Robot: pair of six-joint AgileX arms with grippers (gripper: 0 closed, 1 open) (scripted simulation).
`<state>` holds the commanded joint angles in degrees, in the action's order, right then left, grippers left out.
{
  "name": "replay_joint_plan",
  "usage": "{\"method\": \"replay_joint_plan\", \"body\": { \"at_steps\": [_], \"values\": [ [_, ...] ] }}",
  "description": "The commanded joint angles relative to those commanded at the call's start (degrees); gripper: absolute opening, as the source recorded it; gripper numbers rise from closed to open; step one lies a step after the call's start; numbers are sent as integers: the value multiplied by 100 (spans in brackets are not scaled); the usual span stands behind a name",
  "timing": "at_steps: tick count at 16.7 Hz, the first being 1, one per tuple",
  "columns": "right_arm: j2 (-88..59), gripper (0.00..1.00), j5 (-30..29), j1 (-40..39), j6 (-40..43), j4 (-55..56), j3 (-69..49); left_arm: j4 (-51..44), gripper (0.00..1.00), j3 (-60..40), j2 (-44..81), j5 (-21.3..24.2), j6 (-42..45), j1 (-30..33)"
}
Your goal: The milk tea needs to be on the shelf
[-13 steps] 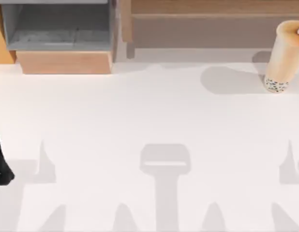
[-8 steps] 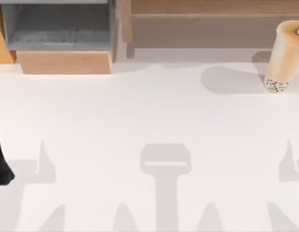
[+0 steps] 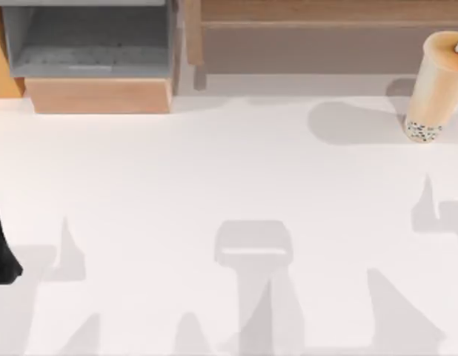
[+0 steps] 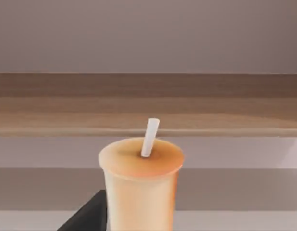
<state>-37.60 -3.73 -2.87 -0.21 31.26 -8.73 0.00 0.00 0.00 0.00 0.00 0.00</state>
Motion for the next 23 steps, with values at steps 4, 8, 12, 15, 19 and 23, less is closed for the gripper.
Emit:
{"method": "replay_joint_plan", "body": {
  "at_steps": [4,8,12,15,19,23],
  "values": [
    [-2471,100,-219,-173,-8,1881,-528,0,100,0,0,0,0,0],
    [-4917,100,-430,-341,-9,3708,-1043,0,100,0,0,0,0,0],
    [-6925,100,-600,-479,-6,5199,-1468,0,100,0,0,0,0,0],
    [-7899,100,-686,-549,-1,5947,-1685,0,100,0,0,0,0,0],
    [-8347,100,-728,-582,3,6309,-1791,0,100,0,0,0,0,0],
    [-8334,100,-722,-554,3,6295,-1768,0,100,0,0,0,0,0]
  ]
}}
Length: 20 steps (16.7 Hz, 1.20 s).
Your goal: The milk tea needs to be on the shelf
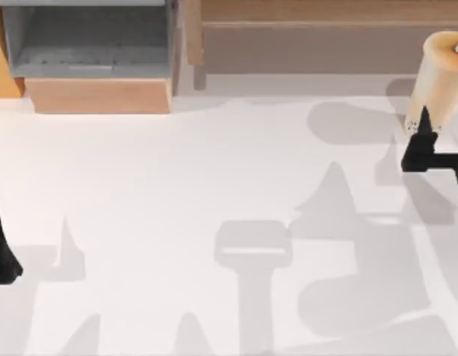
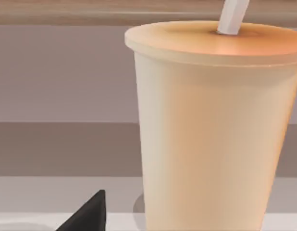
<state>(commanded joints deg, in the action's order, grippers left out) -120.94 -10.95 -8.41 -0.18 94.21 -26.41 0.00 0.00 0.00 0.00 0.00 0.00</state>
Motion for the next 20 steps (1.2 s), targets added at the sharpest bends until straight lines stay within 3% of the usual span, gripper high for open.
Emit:
{"method": "replay_joint_plan", "body": {
  "at_steps": [10,15,20],
  "values": [
    [-576,100,202,186,6,-1160,-1781,0,100,0,0,0,0,0],
    [-624,100,224,210,6,-1297,-1950,0,100,0,0,0,0,0],
    [-624,62,224,210,6,-1297,-1950,0,100,0,0,0,0,0]
  ]
}}
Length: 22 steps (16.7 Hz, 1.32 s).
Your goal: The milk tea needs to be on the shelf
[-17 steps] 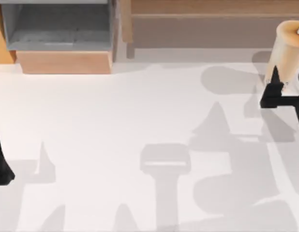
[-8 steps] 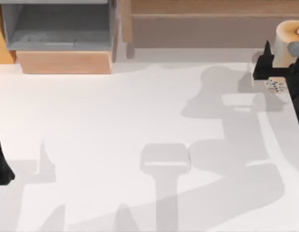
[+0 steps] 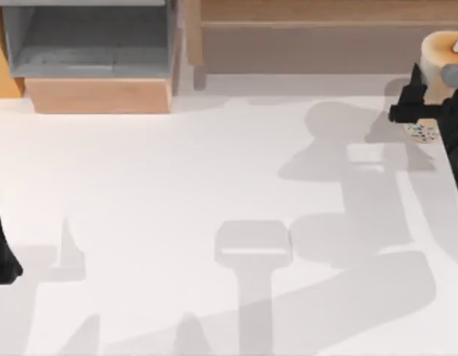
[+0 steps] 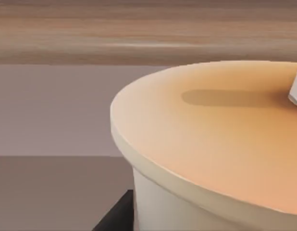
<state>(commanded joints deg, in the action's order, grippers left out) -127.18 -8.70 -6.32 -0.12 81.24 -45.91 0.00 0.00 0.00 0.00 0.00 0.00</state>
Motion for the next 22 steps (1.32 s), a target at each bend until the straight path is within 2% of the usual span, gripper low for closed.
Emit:
{"method": "replay_joint_plan", "body": {
  "at_steps": [8,22],
  "values": [
    [0,2,0,0,0,0,0,0,100,0,0,0,0,0],
    [235,0,3,-12,-11,-209,25,0,100,0,0,0,0,0]
  ]
}}
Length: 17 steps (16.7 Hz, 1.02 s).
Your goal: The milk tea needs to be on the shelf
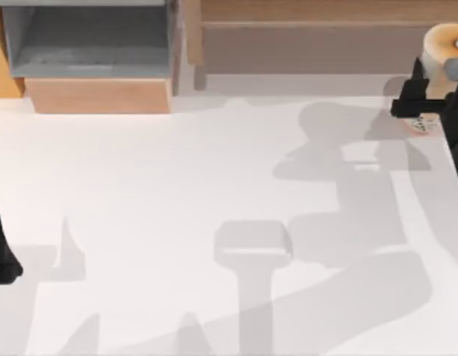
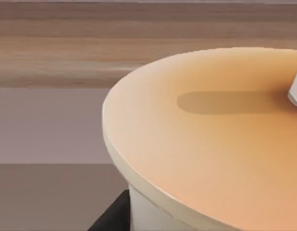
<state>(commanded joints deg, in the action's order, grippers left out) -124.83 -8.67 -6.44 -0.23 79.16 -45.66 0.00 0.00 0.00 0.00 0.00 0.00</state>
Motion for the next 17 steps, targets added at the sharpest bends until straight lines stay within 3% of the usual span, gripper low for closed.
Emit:
{"method": "replay_joint_plan", "body": {
  "at_steps": [10,17],
  "values": [
    [595,0,250,281,-54,42,303,0,100,0,0,0,0,0],
    [1980,0,549,1071,-21,-1086,359,0,100,0,0,0,0,0]
  ]
}}
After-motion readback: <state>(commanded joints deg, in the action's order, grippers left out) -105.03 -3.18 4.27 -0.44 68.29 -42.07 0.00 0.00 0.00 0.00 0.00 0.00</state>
